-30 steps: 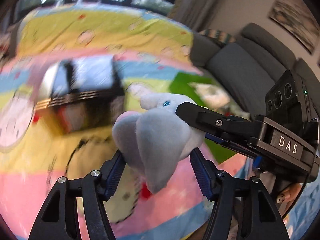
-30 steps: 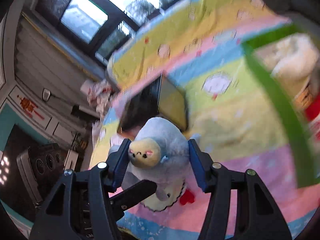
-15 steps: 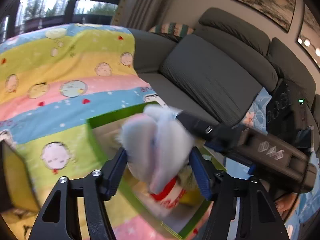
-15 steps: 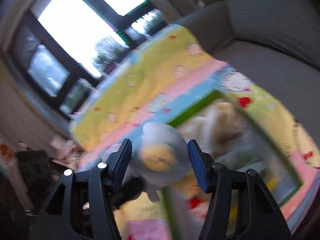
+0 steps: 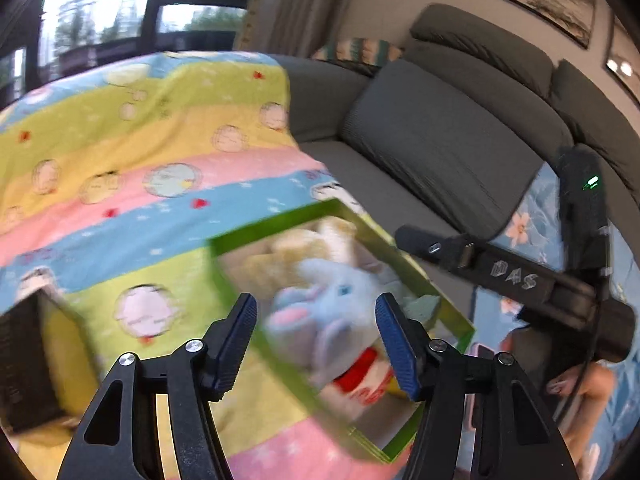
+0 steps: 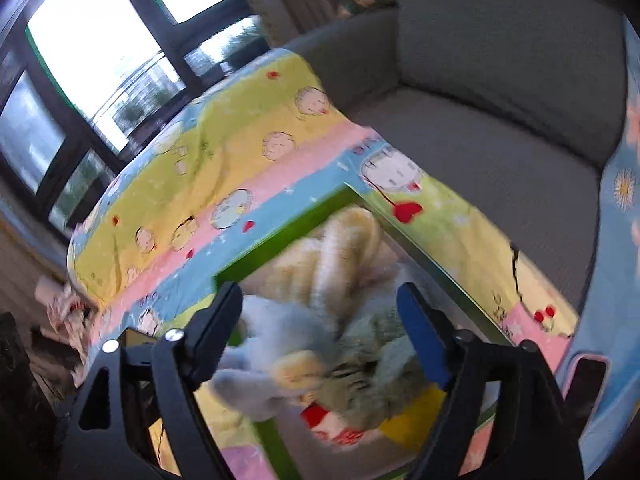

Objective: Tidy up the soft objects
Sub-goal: 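Withdraw both tools and grasp the purple mesh bath puff, then carry the purple puff into the green box and open both tools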

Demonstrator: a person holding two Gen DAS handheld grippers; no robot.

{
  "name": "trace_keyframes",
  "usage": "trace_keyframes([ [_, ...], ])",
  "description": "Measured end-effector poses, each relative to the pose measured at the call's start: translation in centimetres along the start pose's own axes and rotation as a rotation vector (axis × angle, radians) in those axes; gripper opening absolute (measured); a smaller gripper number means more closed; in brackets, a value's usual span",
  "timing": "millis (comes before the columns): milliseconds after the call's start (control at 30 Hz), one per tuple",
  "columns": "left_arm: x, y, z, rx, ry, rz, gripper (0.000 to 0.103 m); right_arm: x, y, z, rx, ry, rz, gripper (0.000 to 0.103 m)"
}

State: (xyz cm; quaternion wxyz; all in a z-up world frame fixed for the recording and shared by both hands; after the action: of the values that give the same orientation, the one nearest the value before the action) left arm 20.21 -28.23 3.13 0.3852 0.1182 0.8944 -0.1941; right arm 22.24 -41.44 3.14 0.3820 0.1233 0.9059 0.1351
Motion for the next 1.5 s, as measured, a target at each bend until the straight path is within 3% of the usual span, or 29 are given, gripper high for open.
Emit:
trace_keyframes([
  [67, -0.1, 1.9, -2.8, -0.006, -0.033, -0.029, 0.065, -0.4, 3.6, -1.3, -0.025, -0.01, -0.096, 0.085],
  [133, 0.0, 5.8, -6.8, -0.048, -0.085, -0.108, 0.072, -0.4, 8.2, -2.4, -0.07, -0.001, -0.199, 0.095],
  [267, 1.7, 14.8, -13.1, -0.159, -0.173, -0.306, 0.076, 1.3, 18.4, -3.2, -0.189, 0.049, -0.402, 0.095],
  [400, 5.5, 25.6, -17.8, -0.353, -0.215, -0.528, 0.077, 5.3, 28.5, -1.2, -0.283, 0.166, -0.598, 0.095],
  [467, 7.7, 29.7, -18.5, -0.411, -0.211, -0.631, 0.077, 7.6, 32.8, 0.8, -0.31, 0.239, -0.677, 0.095],
  [567, 10.4, 33.5, -17.3, -0.404, -0.19, -0.734, 0.077, 12.0, 38.6, 4.9, -0.328, 0.384, -0.781, 0.095],
  [767, 12.4, 35.7, -13.3, -0.314, -0.139, -0.798, 0.077, 18.4, 43.7, 12.1, -0.258, 0.564, -0.856, 0.094],
  [900, 13.1, 37.2, -12.0, -0.359, -0.11, -0.803, 0.077, 21.2, 45.2, 16.3, -0.2, 0.636, -0.887, 0.092],
  [967, 13.6, 37.9, -11.6, -0.356, -0.111, -0.824, 0.074, 22.5, 45.0, 18.4, -0.153, 0.679, -0.888, 0.085],
  [1000, 13.7, 38.0, -11.2, -0.337, -0.114, -0.832, 0.064, 22.9, 45.0, 18.7, -0.144, 0.688, -0.893, 0.074],
  [1033, 13.7, 38.2, -10.8, -0.323, -0.111, -0.84, 0.058, 23.4, 44.9, 19.4, -0.14, 0.703, -0.896, 0.052],
  [1067, 13.9, 38.3, -10.4, -0.316, -0.098, -0.849, 0.046, 23.9, 44.7, 19.9, -0.143, 0.719, -0.89, 0.039],
  [1100, 13.9, 38.3, -10.2, -0.316, -0.092, -0.845, 0.036, 24.0, 44.6, 20.1, -0.149, 0.713, -0.891, 0.017],
  [1133, 13.7, 38.1, -10.2, -0.318, -0.092, -0.834, 0.031, 23.9, 44.6, 20.2, -0.164, 0.704, -0.887, 0.01],
  [1200, 12.9, 37.3, -10.6, -0.336, -0.107, -0.792, 0.023, 23.3, 44.6, 19.7, -0.216, 0.697, -0.834, 0.008],
  [1367, 9.0, 34.5, -12.6, -0.355, -0.166, -0.68, 0.022, 18.6, 44.8, 15.4, -0.39, 0.601, -0.689, 0.007],
  [1500, 4.4, 29.2, -14.5, -0.332, -0.224, -0.54, 0.022, 13.2, 43.6, 9.7, -0.509, 0.478, -0.592, 0.007],
])
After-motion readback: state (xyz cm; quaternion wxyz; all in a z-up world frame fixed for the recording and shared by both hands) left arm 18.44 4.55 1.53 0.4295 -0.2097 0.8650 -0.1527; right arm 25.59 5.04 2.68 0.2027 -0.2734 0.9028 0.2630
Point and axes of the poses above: each gripper's, at about its wrist camera, not at the fingertips, and z roughly the way its jaws point, y to its left, x to its underside, the point moved 9 cm from there along z, roughly the way its jaws point, and after that the axes turned 4 degrees about -y, right-handed, at the moved point
